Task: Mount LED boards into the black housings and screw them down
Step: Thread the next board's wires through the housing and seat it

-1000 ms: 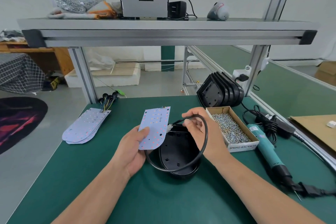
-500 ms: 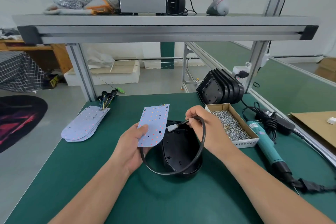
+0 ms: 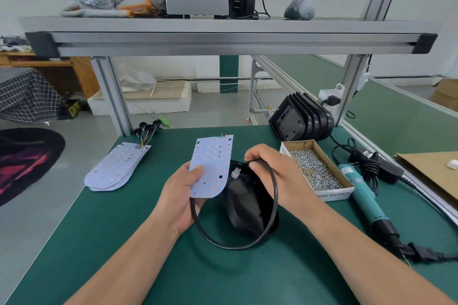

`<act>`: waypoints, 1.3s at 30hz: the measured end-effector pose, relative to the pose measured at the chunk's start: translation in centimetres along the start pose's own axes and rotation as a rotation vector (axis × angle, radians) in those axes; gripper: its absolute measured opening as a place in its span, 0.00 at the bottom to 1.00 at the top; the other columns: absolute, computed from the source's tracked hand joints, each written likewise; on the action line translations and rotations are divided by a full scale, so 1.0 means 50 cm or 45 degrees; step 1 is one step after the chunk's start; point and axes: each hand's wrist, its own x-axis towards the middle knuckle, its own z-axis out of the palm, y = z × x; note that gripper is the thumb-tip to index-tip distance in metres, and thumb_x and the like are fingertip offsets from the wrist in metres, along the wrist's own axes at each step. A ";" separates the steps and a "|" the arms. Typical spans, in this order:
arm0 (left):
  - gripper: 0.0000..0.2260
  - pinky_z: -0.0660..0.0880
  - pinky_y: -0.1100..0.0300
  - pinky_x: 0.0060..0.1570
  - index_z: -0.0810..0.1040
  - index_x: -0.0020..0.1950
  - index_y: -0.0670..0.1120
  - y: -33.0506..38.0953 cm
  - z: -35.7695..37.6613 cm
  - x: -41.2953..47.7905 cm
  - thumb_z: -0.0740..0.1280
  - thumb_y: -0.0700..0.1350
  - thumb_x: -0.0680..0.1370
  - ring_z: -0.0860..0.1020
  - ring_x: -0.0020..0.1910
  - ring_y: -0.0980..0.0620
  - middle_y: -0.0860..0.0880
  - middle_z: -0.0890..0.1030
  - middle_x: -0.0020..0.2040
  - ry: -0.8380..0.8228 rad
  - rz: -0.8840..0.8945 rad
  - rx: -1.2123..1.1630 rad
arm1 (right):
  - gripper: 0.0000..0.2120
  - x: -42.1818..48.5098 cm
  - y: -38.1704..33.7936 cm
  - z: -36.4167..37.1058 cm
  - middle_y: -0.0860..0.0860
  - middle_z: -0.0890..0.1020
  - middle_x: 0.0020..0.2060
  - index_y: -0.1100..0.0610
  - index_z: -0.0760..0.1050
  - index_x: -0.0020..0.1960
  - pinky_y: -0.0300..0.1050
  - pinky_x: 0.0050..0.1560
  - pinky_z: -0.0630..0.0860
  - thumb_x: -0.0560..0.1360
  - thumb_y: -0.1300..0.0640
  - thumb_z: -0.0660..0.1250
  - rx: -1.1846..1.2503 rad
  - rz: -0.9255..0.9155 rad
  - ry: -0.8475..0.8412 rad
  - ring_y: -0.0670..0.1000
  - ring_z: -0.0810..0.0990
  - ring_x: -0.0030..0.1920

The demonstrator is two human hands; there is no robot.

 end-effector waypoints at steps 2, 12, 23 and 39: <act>0.14 0.84 0.53 0.47 0.77 0.70 0.41 0.001 0.003 -0.002 0.62 0.40 0.85 0.86 0.54 0.46 0.41 0.85 0.64 -0.025 0.008 0.017 | 0.09 0.002 0.008 0.012 0.44 0.84 0.47 0.54 0.79 0.55 0.36 0.51 0.76 0.80 0.67 0.69 0.129 0.130 0.055 0.49 0.83 0.50; 0.16 0.80 0.50 0.53 0.79 0.67 0.39 -0.007 0.033 -0.020 0.67 0.45 0.83 0.85 0.55 0.43 0.39 0.85 0.63 -0.116 0.106 0.212 | 0.03 0.006 0.036 0.054 0.52 0.83 0.46 0.55 0.83 0.48 0.52 0.57 0.75 0.75 0.58 0.73 0.205 0.370 0.005 0.54 0.80 0.53; 0.17 0.76 0.52 0.55 0.77 0.65 0.51 -0.019 0.059 -0.041 0.66 0.56 0.78 0.83 0.55 0.53 0.51 0.86 0.60 -0.137 0.263 0.495 | 0.04 0.011 0.023 0.041 0.63 0.80 0.52 0.69 0.80 0.53 0.62 0.52 0.79 0.82 0.70 0.67 0.317 0.156 -0.197 0.61 0.82 0.48; 0.11 0.76 0.57 0.48 0.79 0.57 0.61 -0.004 0.060 -0.053 0.66 0.60 0.77 0.84 0.49 0.56 0.55 0.87 0.53 -0.075 0.287 0.800 | 0.16 0.009 0.018 0.027 0.49 0.84 0.66 0.50 0.81 0.68 0.50 0.71 0.73 0.83 0.46 0.67 0.940 0.453 -0.290 0.50 0.80 0.69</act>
